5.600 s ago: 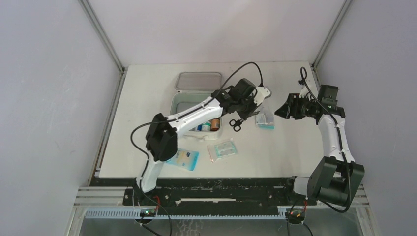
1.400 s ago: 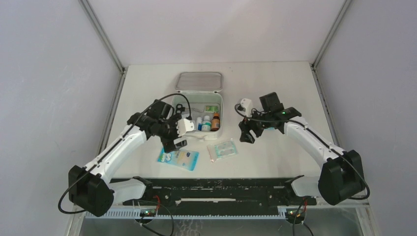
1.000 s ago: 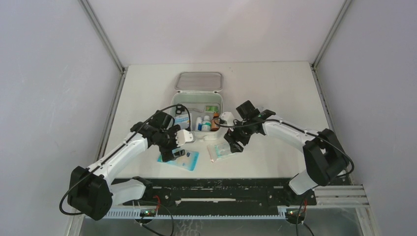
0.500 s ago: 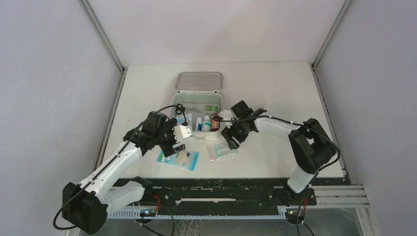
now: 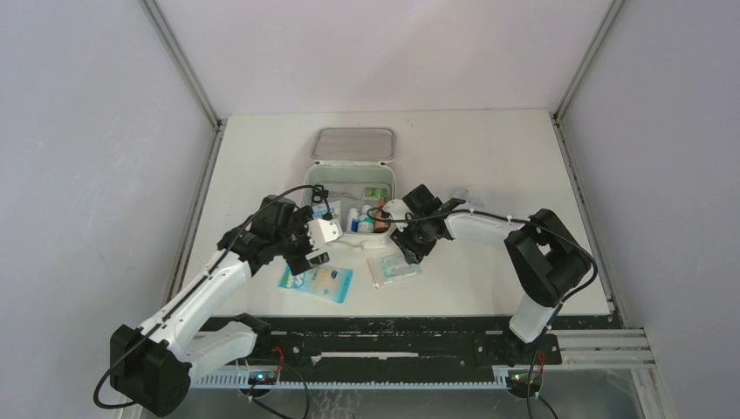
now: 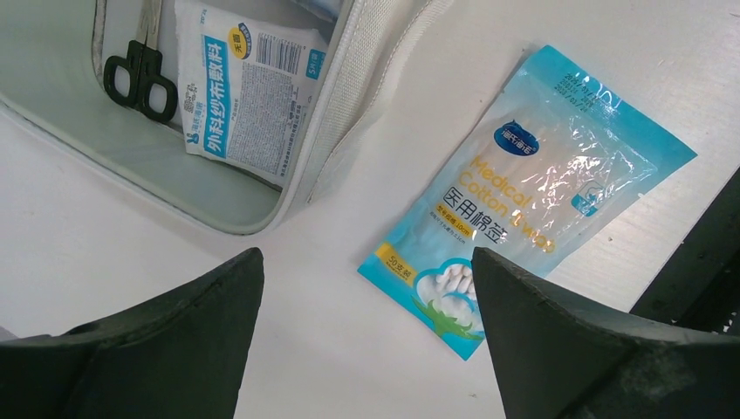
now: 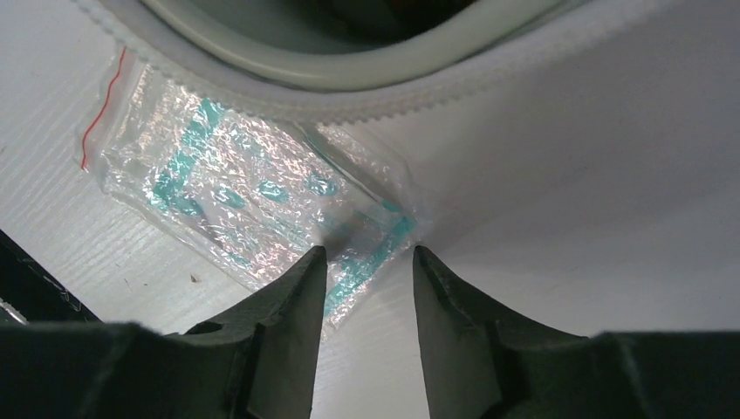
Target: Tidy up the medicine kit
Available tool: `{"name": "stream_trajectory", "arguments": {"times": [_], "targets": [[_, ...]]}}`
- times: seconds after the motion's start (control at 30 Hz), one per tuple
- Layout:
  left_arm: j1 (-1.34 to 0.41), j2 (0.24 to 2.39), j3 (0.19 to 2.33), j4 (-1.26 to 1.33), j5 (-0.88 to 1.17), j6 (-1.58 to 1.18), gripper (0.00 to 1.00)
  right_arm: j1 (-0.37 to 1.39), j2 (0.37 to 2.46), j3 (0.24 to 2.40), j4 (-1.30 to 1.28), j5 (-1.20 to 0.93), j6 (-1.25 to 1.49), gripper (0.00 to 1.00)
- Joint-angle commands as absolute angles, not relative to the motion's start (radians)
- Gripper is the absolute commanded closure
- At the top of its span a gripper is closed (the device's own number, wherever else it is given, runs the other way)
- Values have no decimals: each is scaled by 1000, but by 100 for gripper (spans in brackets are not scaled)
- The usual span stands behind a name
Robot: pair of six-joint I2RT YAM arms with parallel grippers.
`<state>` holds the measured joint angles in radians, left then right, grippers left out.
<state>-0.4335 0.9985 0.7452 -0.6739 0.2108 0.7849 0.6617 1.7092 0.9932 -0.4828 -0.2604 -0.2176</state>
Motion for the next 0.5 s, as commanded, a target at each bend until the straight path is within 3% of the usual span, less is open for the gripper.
{"name": "stream_trajectory", "arguments": {"times": [0.0,0.37,0.47], "targets": [[-437,976,812,-651,200,768,7,689,1704,985,-459,-241,-190,62],[-437,982,825,-631,200,790,7,645,1651,988,-459,-297,-209,98],[-436,986,825,-601,243,789,7,623,1591,980,-460,-363,-250,100]]}}
